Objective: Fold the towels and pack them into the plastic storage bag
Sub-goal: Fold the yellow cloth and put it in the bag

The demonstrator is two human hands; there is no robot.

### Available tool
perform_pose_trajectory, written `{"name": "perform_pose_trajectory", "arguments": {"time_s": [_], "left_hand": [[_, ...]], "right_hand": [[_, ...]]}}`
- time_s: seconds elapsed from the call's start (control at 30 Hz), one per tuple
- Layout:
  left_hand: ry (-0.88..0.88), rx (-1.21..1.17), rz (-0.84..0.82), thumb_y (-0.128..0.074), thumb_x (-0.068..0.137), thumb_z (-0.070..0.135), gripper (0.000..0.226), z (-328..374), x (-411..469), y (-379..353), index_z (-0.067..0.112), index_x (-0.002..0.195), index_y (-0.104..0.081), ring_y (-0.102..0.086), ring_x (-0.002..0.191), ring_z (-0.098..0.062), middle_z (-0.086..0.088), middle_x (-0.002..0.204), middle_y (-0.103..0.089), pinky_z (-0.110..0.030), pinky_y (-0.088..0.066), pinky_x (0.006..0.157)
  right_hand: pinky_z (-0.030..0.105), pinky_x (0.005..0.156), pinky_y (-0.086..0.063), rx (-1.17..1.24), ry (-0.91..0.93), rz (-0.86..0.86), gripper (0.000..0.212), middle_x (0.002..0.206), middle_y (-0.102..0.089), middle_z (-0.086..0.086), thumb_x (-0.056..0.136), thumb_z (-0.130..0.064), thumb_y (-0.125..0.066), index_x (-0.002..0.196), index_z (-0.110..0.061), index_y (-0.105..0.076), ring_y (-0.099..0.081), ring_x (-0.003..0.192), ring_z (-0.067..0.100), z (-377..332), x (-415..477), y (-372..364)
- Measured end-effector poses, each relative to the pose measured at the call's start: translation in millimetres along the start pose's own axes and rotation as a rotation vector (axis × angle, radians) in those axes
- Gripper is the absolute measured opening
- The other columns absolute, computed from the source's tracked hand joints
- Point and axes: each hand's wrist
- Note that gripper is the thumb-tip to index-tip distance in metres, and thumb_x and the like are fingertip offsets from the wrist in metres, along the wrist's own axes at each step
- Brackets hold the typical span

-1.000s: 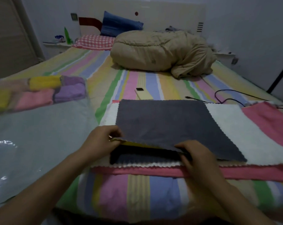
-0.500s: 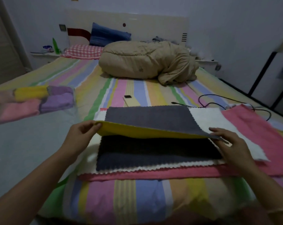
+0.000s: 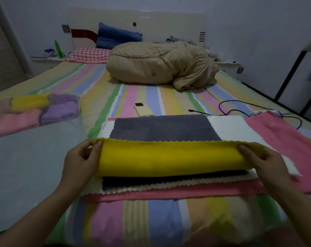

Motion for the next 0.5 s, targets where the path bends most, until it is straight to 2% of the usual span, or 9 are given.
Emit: {"name": "perform_pose_trajectory", "arguments": {"time_s": [0.07,0.13,0.2,0.23,0.3,0.4,0.5], "left_hand": [[0.016,0.103,0.017,-0.054,0.084,0.048,0.025,-6,8,-8,0.028,0.072,-0.062,-0.054,0.057,-0.007,-0.001,0.062,-0.062,-0.027,-0.04,0.053],[0.021,0.212,0.019,-0.052,0.084,0.043,0.024,-11,21,-18,0.026,0.068,-0.059,-0.056,0.06,-0.013,0.0,0.062,-0.062,-0.028,-0.039,0.055],[0.015,0.322,0.014,-0.051,0.083,0.043,0.025,-18,39,-28,0.024,0.073,-0.062,-0.057,0.065,-0.02,0.0,0.067,-0.062,-0.031,-0.039,0.058],[0.005,0.372,0.006,-0.053,0.085,0.043,0.027,-22,49,-33,0.02,0.076,-0.065,-0.057,0.068,-0.021,-0.001,0.07,-0.062,-0.032,-0.04,0.061],[0.002,0.451,-0.019,-0.058,0.091,0.038,0.026,-33,69,-41,0.017,0.079,-0.066,-0.058,0.071,-0.023,-0.003,0.073,-0.064,-0.033,-0.041,0.063],[0.031,0.531,-0.063,-0.057,0.093,0.032,0.022,-50,95,-54,0.021,0.075,-0.062,-0.056,0.07,-0.024,-0.004,0.072,-0.063,-0.032,-0.035,0.06],[0.077,0.591,-0.109,-0.058,0.093,0.031,0.021,-65,113,-66,0.017,0.078,-0.065,-0.056,0.07,-0.026,-0.006,0.072,-0.062,-0.033,-0.037,0.061]], "right_hand": [[0.027,0.07,-0.046,-0.019,-0.036,-0.02,0.011,0.074,-0.069,-0.021,0.074,-0.035,-0.069,0.071,-0.045,-0.073,-0.06,0.077,-0.003,6,9,-7],[0.028,0.068,-0.046,-0.07,-0.038,-0.022,0.014,0.075,-0.07,-0.013,0.082,-0.028,-0.069,0.073,-0.037,-0.075,-0.061,0.082,0.005,12,24,-16],[0.032,0.073,-0.044,-0.141,-0.041,-0.011,0.004,0.083,-0.067,-0.009,0.086,-0.026,-0.067,0.084,-0.027,-0.07,-0.061,0.086,0.017,16,45,-25],[0.033,0.076,-0.042,-0.188,-0.044,-0.002,0.005,0.086,-0.065,-0.006,0.087,-0.028,-0.067,0.089,-0.023,-0.068,-0.059,0.087,0.019,20,57,-30],[0.036,0.076,-0.043,-0.301,-0.052,-0.007,0.015,0.087,-0.063,0.0,0.087,-0.033,-0.067,0.087,-0.019,-0.065,-0.057,0.085,0.022,29,82,-39],[0.035,0.064,-0.043,-0.432,-0.049,-0.038,0.026,0.073,-0.064,0.005,0.087,-0.038,-0.066,0.075,-0.015,-0.066,-0.059,0.074,0.025,42,116,-53],[0.039,0.071,-0.048,-0.492,-0.074,-0.063,0.023,0.077,-0.066,0.003,0.088,-0.039,-0.065,0.082,-0.018,-0.068,-0.059,0.076,0.022,54,139,-65]]}}
Point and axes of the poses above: each hand's wrist, its own x-axis towards the middle knuckle, its own y-axis out of the back of the hand, z = x × y
